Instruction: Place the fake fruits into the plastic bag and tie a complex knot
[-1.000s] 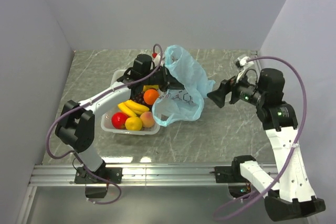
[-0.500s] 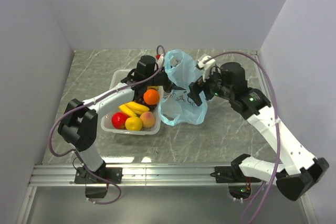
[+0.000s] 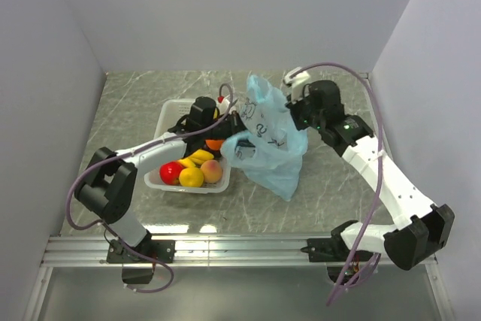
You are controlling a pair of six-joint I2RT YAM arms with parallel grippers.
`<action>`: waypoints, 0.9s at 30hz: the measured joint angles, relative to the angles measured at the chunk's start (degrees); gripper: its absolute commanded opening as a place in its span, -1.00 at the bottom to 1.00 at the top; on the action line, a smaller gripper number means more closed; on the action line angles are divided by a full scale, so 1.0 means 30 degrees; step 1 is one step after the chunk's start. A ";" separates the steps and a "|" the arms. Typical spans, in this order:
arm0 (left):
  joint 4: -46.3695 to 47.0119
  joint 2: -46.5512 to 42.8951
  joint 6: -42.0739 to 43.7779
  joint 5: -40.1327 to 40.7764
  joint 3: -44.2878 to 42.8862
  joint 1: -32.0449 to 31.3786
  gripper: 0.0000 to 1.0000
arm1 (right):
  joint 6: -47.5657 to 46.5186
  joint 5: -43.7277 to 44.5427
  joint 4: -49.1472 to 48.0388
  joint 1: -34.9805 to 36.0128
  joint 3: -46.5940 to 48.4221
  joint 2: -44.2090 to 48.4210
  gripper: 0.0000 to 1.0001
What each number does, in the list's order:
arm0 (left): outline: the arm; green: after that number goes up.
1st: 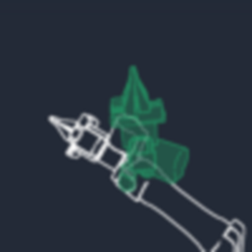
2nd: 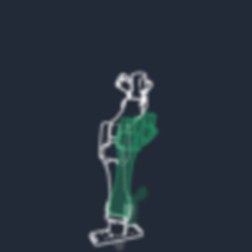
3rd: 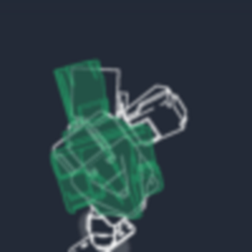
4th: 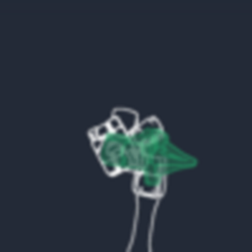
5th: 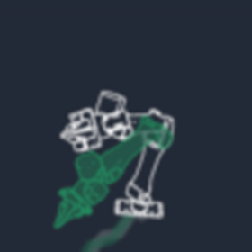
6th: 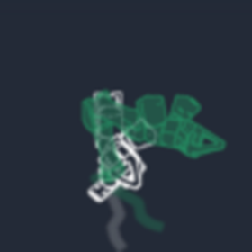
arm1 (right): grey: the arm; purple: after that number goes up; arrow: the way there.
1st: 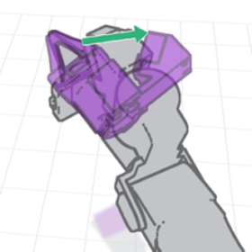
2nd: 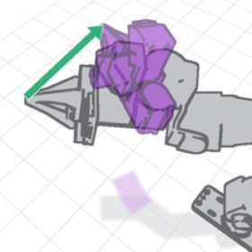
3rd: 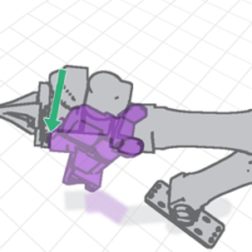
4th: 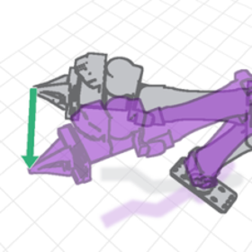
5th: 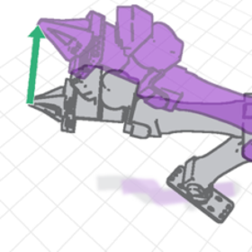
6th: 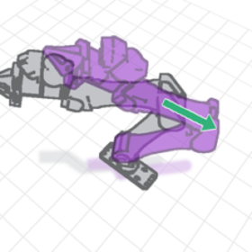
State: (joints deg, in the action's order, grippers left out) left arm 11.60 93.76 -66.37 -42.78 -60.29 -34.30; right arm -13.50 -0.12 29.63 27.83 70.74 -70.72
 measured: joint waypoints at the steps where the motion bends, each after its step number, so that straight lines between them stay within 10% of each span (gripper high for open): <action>1: -0.0022 -0.0240 0.0408 -0.0051 0.0415 0.0197 -0.99 | 0.0175 -0.0080 0.0007 -0.0641 0.0007 0.0066 -1.00; 3: -0.0270 -0.0539 0.1348 -0.0095 0.0736 0.0619 -0.99 | 0.0393 -0.0568 0.0051 -0.1741 0.0015 0.0284 -1.00; 7: -0.1807 -0.0707 0.4634 0.0117 0.0087 0.1202 -0.01 | 0.0583 -0.2025 0.0277 -0.2565 0.0015 0.1188 -1.00; 11: -0.3541 -0.1056 0.7679 0.0364 -0.1071 0.1166 0.44 | 0.0634 -0.3512 0.0619 -0.2025 0.0022 0.2157 -1.00; 27: -0.9049 -0.7176 2.0291 0.0291 -0.0940 -0.1290 0.46 | 0.2295 -0.3606 0.1355 -0.1756 -0.0007 0.0954 -1.00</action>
State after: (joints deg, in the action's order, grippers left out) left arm -15.55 72.23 -5.50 -41.91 -63.11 -38.17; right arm -6.61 -10.94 33.69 22.57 70.72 -67.85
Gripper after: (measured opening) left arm 0.733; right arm 0.008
